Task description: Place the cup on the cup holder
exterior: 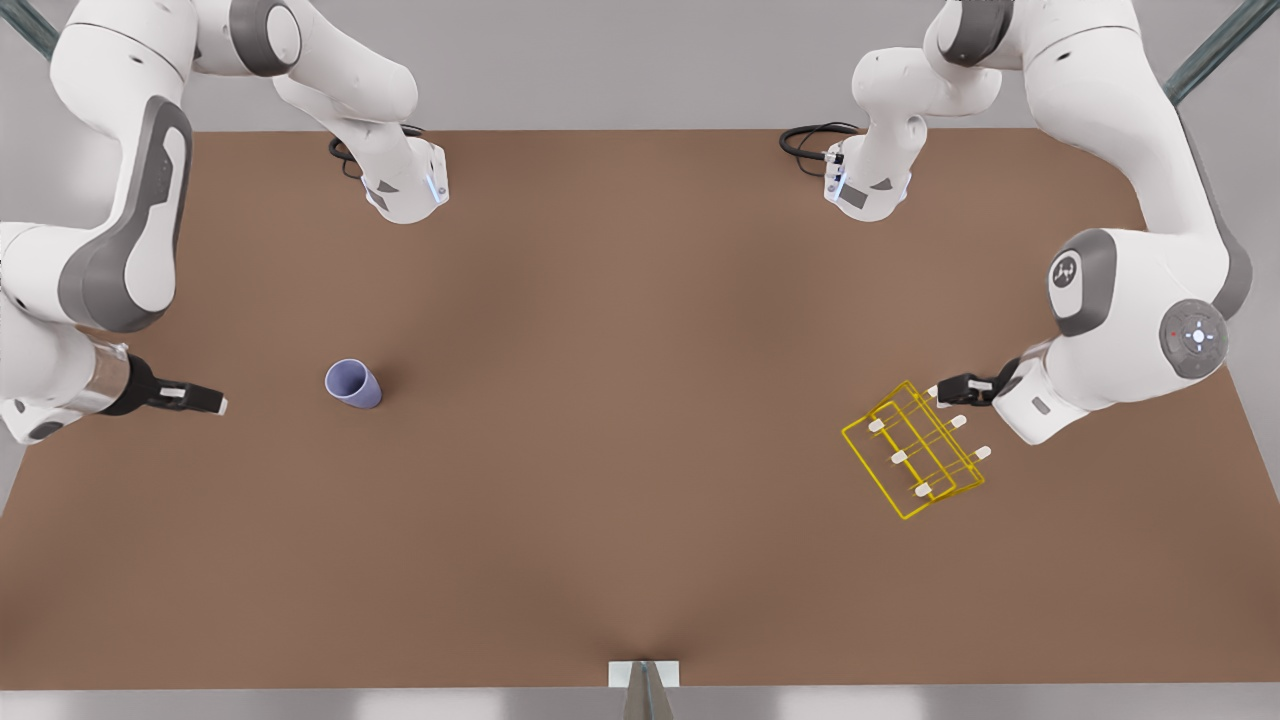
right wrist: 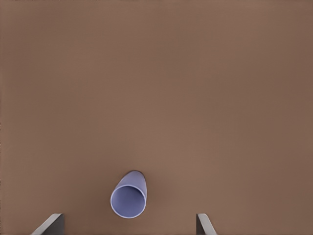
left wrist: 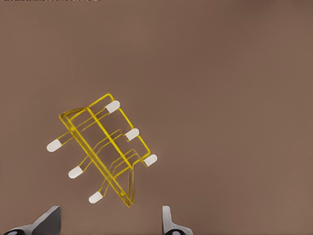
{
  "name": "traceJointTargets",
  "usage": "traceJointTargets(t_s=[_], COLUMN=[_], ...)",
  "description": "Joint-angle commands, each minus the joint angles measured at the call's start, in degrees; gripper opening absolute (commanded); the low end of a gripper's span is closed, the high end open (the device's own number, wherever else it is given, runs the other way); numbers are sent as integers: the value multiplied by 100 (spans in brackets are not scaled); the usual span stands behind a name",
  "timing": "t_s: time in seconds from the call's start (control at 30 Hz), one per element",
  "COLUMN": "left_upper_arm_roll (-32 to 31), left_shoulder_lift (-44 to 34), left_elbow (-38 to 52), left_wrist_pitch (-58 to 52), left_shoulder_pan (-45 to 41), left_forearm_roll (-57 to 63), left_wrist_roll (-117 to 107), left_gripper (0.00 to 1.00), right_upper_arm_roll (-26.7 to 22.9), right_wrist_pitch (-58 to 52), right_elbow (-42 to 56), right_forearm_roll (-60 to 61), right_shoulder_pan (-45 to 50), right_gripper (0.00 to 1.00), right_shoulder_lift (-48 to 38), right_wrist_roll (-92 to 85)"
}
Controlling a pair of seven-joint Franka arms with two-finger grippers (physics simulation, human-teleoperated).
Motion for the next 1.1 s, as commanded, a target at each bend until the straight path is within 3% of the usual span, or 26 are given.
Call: traceJointTargets(t_s=[0.0, 0.13, 0.2, 0.37, 0.57, 0.67, 0.9, 1.07], left_upper_arm_roll=[-11, -19, -11, 244, 297, 297, 297, 297], left_shoulder_lift=[29, 160, 398, 468, 486, 486, 521, 521], left_elbow=[9, 0, -9, -9, 9, 0, -35, -53], left_wrist_pitch=[338, 338, 425, 927, 1023, 1023, 1067, 1067], left_shoulder_pan=[2, -6, -6, 11, 20, 20, 20, 20], left_forearm_roll=[-28, -2, 33, -19, -10, 7, 7, 7], left_wrist_roll=[309, 257, 265, 213, 204, 204, 204, 204], left_gripper=[100, 100, 100, 100, 100, 100, 100, 100], right_upper_arm_roll=[23, 41, 32, 50, 111, 85, 50, 50], right_wrist_pitch=[169, 354, 1197, 2340, 2726, 3710, 4809, 4845], right_elbow=[-3, -389, -1576, -3378, -3932, -4450, -5057, -5119], right_forearm_roll=[15, 358, 323, 367, 367, 367, 367, 332], right_shoulder_pan=[-6, 55, 495, 1111, 1102, 1014, 944, 794], right_gripper=[100, 100, 100, 100, 100, 100, 100, 100], right_shoulder_lift=[-19, -89, -467, -1118, -1135, -1100, -960, -854], right_wrist_roll=[-101, -74, 57, 585, 585, 576, 576, 515])
